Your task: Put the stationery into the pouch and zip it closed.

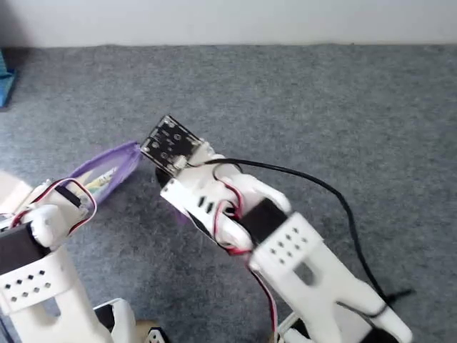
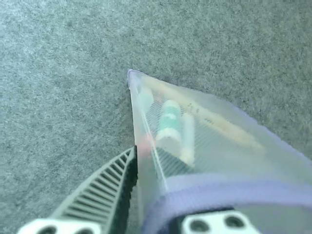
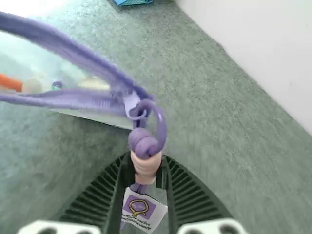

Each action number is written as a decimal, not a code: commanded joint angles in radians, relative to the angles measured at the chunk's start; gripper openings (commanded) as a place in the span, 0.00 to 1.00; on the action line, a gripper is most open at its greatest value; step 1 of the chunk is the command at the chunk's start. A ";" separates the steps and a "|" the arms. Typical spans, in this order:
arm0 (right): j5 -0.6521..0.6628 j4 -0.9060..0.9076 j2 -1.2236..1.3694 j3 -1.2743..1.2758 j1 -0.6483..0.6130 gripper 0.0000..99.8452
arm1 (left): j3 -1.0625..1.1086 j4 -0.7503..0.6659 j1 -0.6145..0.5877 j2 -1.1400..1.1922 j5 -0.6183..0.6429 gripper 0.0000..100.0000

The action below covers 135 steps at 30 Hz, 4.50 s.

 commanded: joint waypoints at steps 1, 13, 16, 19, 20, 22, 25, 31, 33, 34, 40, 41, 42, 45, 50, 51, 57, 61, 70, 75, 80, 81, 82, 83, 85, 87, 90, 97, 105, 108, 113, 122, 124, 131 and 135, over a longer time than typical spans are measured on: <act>-0.029 0.140 -0.127 -0.020 0.008 0.01 | -0.013 -0.014 0.006 -0.005 -0.054 0.20; -0.299 0.460 -0.245 -0.020 0.002 0.01 | -0.064 -0.198 0.414 0.005 -0.060 0.35; -0.331 0.492 -0.263 -0.020 0.002 0.01 | -0.036 -0.336 0.519 0.012 -0.098 0.35; -0.368 0.547 -0.269 -0.020 0.007 0.01 | -0.016 -0.390 0.592 0.075 -0.135 0.35; -0.381 0.565 -0.269 -0.020 0.008 0.01 | -0.018 -0.390 0.609 0.103 -0.137 0.35; -0.391 0.598 -0.280 -0.020 0.008 0.01 | -0.018 -0.390 0.624 0.157 -0.138 0.35; -0.390 0.602 -0.311 -0.020 0.008 0.01 | -0.047 -0.371 0.624 0.186 -0.138 0.35; -0.388 0.601 -0.323 -0.018 0.008 0.01 | -0.213 -0.265 0.663 0.163 -0.137 0.35; -0.390 0.593 -0.323 -0.002 0.008 0.01 | -0.252 -0.241 0.701 0.160 -0.135 0.35; -0.390 0.593 -0.323 0.011 0.008 0.01 | -0.263 -0.235 0.723 0.160 -0.133 0.35; -0.388 0.578 -0.332 0.041 0.056 0.01 | -0.283 -0.207 0.717 0.147 -0.132 0.35; -0.387 0.562 -0.334 0.038 0.079 0.01 | -0.294 -0.192 0.700 0.137 -0.132 0.35; -0.385 0.550 -0.334 0.037 0.108 0.01 | -0.303 -0.181 0.683 0.123 -0.135 0.35; -0.348 0.533 -0.334 0.006 0.185 0.01 | -0.305 -0.160 0.614 0.075 -0.176 0.35; -0.287 0.515 -0.331 -0.072 0.257 0.01 | -0.243 -0.115 0.523 0.012 -0.334 0.35; -0.278 0.516 -0.329 -0.080 0.260 0.01 | -0.220 -0.117 0.511 0.002 -0.350 0.35; -0.272 0.549 -0.321 -0.014 0.242 0.01 | -0.081 -0.176 0.382 -0.078 -0.359 0.35; -0.272 0.605 -0.321 0.127 0.180 0.01 | -0.002 -0.222 0.236 -0.150 -0.305 0.35; -0.281 0.633 -0.179 0.267 0.041 0.01 | 0.093 -0.239 0.000 -0.242 -0.275 0.35; -0.402 0.633 0.077 0.262 0.027 0.18 | 0.128 -0.239 -0.069 -0.249 -0.275 0.35; -0.499 0.605 0.239 0.236 -0.090 0.25 | 0.137 -0.233 -0.101 -0.249 -0.275 0.35; -0.512 0.584 0.251 0.232 -0.111 0.24 | 0.137 -0.233 -0.106 -0.249 -0.275 0.35; -0.519 0.567 0.254 0.229 -0.131 0.23 | 0.137 -0.233 -0.109 -0.249 -0.275 0.35; -0.522 0.550 0.259 0.229 -0.148 0.22 | 0.137 -0.233 -0.109 -0.249 -0.275 0.35; -0.523 0.512 0.266 0.230 -0.173 0.19 | 0.137 -0.233 -0.109 -0.250 -0.275 0.35; -0.522 0.475 0.266 0.230 -0.173 0.19 | 0.137 -0.233 -0.109 -0.250 -0.275 0.35; -0.516 0.415 0.271 0.242 -0.170 0.19 | 0.137 -0.233 -0.109 -0.250 -0.275 0.35; -0.517 0.289 0.406 0.310 -0.171 0.18 | 0.137 -0.233 -0.110 -0.250 -0.275 0.35; -0.519 0.252 0.538 0.313 -0.171 0.18 | 0.137 -0.233 -0.110 -0.250 -0.275 0.35; -0.519 0.260 0.568 0.313 -0.171 0.13 | 0.137 -0.233 -0.110 -0.250 -0.275 0.35; -0.519 0.292 0.575 0.315 -0.170 0.01 | 0.137 -0.233 -0.110 -0.250 -0.275 0.35; -0.514 0.418 0.369 0.307 -0.087 0.01 | 0.139 -0.227 -0.106 -0.250 -0.279 0.35; -0.491 0.440 0.226 0.307 -0.036 0.01 | 0.139 -0.196 -0.087 -0.250 -0.321 0.35; -0.238 0.452 -0.228 0.298 0.117 0.01 | 0.223 -0.155 0.061 -0.250 -0.497 0.35; -0.204 0.449 -0.349 0.295 0.165 0.01 | 0.229 -0.155 0.169 -0.250 -0.563 0.35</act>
